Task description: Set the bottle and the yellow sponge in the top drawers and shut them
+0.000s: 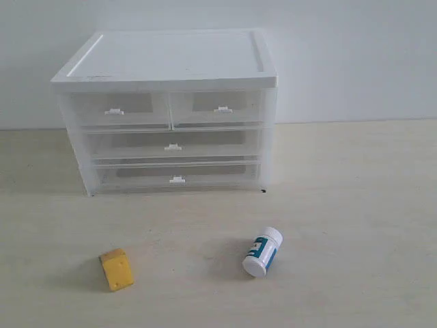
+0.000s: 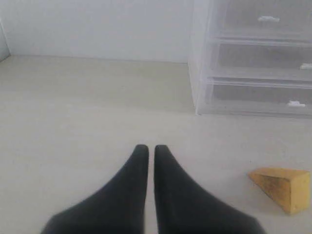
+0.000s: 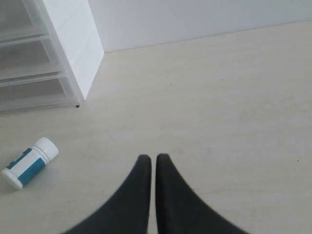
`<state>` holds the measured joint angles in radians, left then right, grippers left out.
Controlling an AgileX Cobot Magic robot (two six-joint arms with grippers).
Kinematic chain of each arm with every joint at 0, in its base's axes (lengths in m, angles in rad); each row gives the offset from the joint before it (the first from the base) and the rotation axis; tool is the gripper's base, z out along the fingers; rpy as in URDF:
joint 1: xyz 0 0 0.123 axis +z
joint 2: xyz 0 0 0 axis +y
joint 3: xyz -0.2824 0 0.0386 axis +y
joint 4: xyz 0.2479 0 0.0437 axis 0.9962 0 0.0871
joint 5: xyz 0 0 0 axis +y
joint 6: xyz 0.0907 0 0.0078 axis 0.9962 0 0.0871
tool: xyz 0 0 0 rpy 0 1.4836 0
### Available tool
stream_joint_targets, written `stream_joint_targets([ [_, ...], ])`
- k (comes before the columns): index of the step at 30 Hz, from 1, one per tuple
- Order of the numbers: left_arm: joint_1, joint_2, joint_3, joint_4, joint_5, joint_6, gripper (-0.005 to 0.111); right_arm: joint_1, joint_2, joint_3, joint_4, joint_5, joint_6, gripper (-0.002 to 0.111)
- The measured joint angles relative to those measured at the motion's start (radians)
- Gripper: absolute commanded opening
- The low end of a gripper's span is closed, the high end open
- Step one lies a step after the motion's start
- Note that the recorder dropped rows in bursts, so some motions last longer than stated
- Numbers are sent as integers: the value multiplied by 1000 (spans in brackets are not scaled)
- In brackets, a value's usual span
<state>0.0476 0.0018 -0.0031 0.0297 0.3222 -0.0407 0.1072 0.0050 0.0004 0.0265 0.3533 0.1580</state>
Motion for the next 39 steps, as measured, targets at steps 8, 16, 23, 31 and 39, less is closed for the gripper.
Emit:
stream_joint_targets([
  [8, 0, 0, 0, 0, 0, 0, 4, 0, 0, 0, 0, 0, 0, 0],
  [16, 0, 0, 0, -431, 67, -389, 4, 0, 0, 0, 0, 0, 0, 0],
  [23, 0, 0, 0, -766, 84, -501, 4, 0, 0, 0, 0, 0, 0, 0],
  [31, 0, 0, 0, -787, -40, -489, 4, 0, 0, 0, 0, 0, 0, 0],
  [39, 0, 0, -18, -809, -172, -334, 4, 0, 0, 0, 0, 0, 0, 0],
])
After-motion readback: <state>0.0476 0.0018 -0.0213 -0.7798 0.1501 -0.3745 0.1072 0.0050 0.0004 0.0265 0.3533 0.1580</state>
